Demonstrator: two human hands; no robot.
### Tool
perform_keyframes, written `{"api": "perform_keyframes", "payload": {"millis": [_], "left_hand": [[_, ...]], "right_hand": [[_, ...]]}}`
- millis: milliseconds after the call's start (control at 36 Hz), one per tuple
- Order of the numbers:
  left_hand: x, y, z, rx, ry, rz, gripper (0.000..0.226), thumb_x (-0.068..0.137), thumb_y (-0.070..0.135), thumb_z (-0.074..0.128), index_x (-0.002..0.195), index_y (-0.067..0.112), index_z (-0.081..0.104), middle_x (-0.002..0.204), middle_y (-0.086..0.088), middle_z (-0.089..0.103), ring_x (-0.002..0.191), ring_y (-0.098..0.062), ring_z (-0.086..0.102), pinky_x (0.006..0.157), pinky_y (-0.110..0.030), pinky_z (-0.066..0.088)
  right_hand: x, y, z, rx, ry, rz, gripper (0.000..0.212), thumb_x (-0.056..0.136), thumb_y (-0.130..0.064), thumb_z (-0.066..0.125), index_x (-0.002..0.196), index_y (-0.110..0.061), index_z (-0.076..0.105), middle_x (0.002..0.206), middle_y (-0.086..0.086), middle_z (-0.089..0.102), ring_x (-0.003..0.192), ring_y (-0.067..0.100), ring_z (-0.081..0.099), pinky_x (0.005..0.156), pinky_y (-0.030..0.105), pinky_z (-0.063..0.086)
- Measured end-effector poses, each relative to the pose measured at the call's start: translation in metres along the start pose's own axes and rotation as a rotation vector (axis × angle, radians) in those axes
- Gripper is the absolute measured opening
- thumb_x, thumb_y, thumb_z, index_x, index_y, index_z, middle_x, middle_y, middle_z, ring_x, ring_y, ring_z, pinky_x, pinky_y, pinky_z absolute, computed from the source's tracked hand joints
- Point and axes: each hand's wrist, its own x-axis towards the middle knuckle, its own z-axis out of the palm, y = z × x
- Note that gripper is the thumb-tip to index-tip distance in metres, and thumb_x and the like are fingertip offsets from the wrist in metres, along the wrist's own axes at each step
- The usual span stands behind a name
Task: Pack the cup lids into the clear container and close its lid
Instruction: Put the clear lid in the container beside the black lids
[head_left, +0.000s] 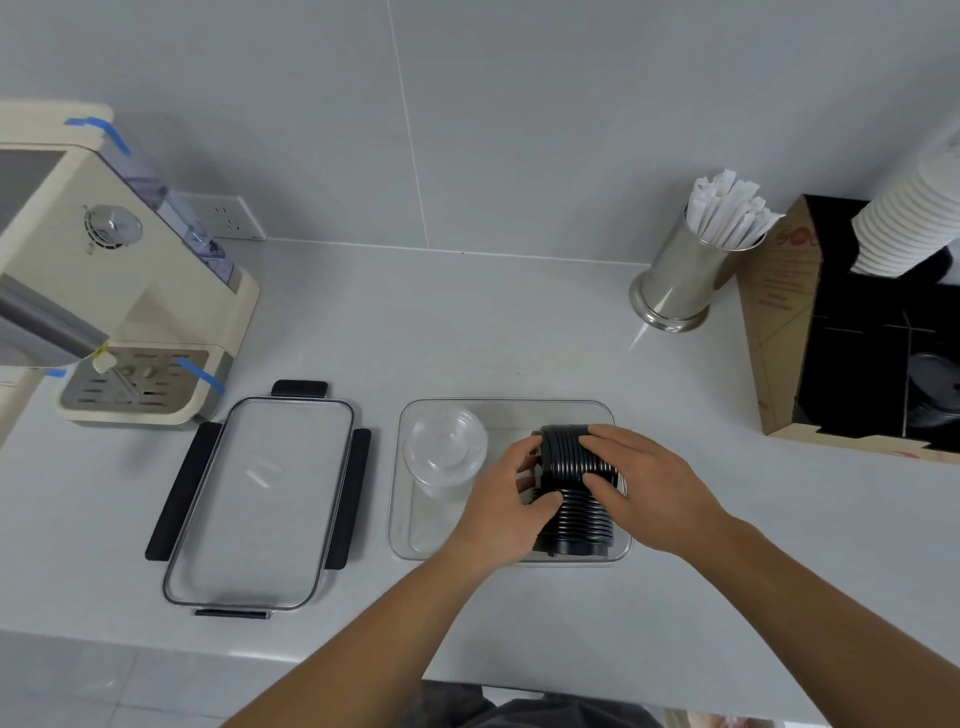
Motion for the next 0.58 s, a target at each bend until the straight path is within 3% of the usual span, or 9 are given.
{"api": "perform_keyframes", "payload": {"millis": [167, 278, 583], "left_hand": [[0.0018, -0.0014, -0.0012, -0.015, 0.021, -0.011, 0.055, 0.085, 0.003, 0.066, 0.120, 0.041, 0.048, 0.109, 0.017, 0.060, 0.095, 0.013, 0.062, 0.073, -0.004, 0.048], [0.0033, -0.0010, -0.0029, -0.006, 0.039, -0.022, 0.053, 0.085, 0.009, 0.068, 0.127, 0.035, 0.050, 0.112, 0.019, 0.061, 0.104, 0.004, 0.061, 0.076, -0.004, 0.048], [0.0044, -0.0014, -0.0064, 0.053, 0.074, -0.044, 0.051, 0.085, 0.015, 0.069, 0.132, 0.028, 0.053, 0.117, 0.013, 0.064, 0.109, -0.002, 0.061, 0.084, -0.006, 0.044]], "right_hand": [[0.0014, -0.0004, -0.0002, -0.002, 0.013, -0.012, 0.041, 0.090, -0.020, 0.065, 0.129, -0.010, 0.061, 0.136, 0.006, 0.059, 0.123, 0.023, 0.055, 0.100, 0.024, 0.033], [0.0020, -0.0004, -0.0004, 0.009, 0.020, -0.011, 0.042, 0.091, -0.022, 0.063, 0.131, -0.011, 0.059, 0.139, 0.005, 0.056, 0.127, 0.023, 0.052, 0.103, 0.024, 0.030], [0.0034, -0.0023, -0.0015, 0.038, 0.022, -0.011, 0.043, 0.092, -0.021, 0.062, 0.133, -0.011, 0.057, 0.141, 0.006, 0.054, 0.130, 0.021, 0.050, 0.105, 0.022, 0.028]]}}
